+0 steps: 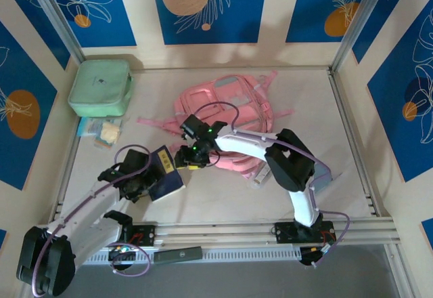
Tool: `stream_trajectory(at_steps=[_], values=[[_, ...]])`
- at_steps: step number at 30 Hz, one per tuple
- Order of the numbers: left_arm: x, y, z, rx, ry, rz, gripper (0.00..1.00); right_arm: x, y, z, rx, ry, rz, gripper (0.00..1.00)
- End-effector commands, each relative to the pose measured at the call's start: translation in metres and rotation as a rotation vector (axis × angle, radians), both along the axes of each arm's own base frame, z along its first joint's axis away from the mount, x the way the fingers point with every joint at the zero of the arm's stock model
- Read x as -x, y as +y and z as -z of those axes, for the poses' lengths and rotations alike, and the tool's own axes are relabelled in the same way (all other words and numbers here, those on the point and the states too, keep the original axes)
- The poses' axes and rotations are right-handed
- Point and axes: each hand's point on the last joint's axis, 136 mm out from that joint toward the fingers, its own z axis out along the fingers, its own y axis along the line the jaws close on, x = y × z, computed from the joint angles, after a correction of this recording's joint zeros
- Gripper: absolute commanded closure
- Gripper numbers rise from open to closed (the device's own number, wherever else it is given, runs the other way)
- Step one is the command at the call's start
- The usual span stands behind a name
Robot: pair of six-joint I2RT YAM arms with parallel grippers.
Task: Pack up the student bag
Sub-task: Rotate the book at the bottom-left of the table, then pick up the book from the bottom-center of the table.
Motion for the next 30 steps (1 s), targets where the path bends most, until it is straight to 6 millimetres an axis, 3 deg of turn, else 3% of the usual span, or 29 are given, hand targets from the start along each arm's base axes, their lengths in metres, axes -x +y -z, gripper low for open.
stream_trajectory(at_steps=[1, 10, 17, 24, 30], values=[[0.006, 0.008, 0.005, -0.038, 0.021, -0.004, 0.11, 0.010, 0.007, 0.006, 0.040, 0.011, -0.048, 0.49], [0.002, -0.002, 0.012, 0.010, 0.017, 0.040, 0.23, 0.000, 0.021, 0.035, 0.101, 0.001, -0.074, 0.50], [0.001, -0.010, 0.017, 0.050, 0.019, 0.056, 0.30, 0.012, 0.039, 0.038, 0.098, -0.016, -0.147, 0.52], [0.005, -0.009, 0.021, 0.042, 0.029, 0.062, 0.36, 0.015, 0.046, 0.011, 0.060, -0.058, -0.177, 0.56], [0.007, -0.007, 0.023, 0.032, 0.034, 0.063, 0.37, 0.021, 0.049, 0.001, 0.044, -0.059, -0.185, 0.61]])
